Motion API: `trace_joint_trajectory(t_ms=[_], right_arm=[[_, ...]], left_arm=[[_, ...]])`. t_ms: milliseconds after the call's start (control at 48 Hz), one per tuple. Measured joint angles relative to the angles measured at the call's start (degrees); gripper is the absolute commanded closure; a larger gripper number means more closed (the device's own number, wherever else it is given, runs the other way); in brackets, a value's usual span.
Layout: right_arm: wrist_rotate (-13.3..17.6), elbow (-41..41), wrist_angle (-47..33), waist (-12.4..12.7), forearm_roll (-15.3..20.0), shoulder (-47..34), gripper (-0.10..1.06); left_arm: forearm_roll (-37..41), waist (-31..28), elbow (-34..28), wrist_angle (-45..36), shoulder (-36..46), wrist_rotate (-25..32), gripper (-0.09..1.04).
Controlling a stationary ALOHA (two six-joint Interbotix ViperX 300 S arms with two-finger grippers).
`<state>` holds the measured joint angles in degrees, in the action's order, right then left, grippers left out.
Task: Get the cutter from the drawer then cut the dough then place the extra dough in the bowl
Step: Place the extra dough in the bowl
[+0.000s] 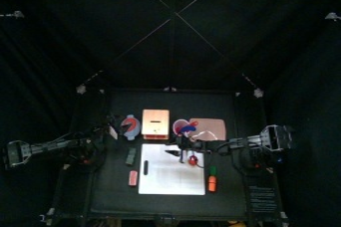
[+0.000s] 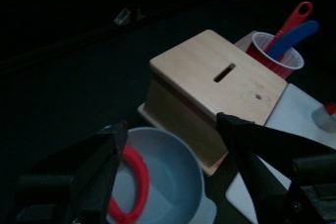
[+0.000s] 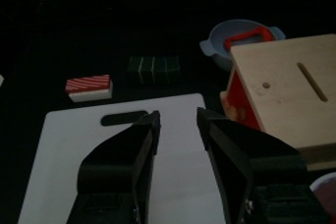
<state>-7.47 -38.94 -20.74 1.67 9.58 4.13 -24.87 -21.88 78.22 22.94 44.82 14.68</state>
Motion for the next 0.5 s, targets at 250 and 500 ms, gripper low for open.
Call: trace_joint_trajectory(t_ms=[250, 500], right_arm=[[0.0, 1.14, -5.54, 0.0, -4.22, 0.0, 0.21], [0.0, 1.67, -6.5, 0.0, -5.45, -0.97, 0.21]], left_arm=[[10.46, 4.48, 0.09, 6.24, 0.0, 0.0, -0.09], [11.34, 4.75, 1.85, 6.33, 0.0, -0.09, -0.09]])
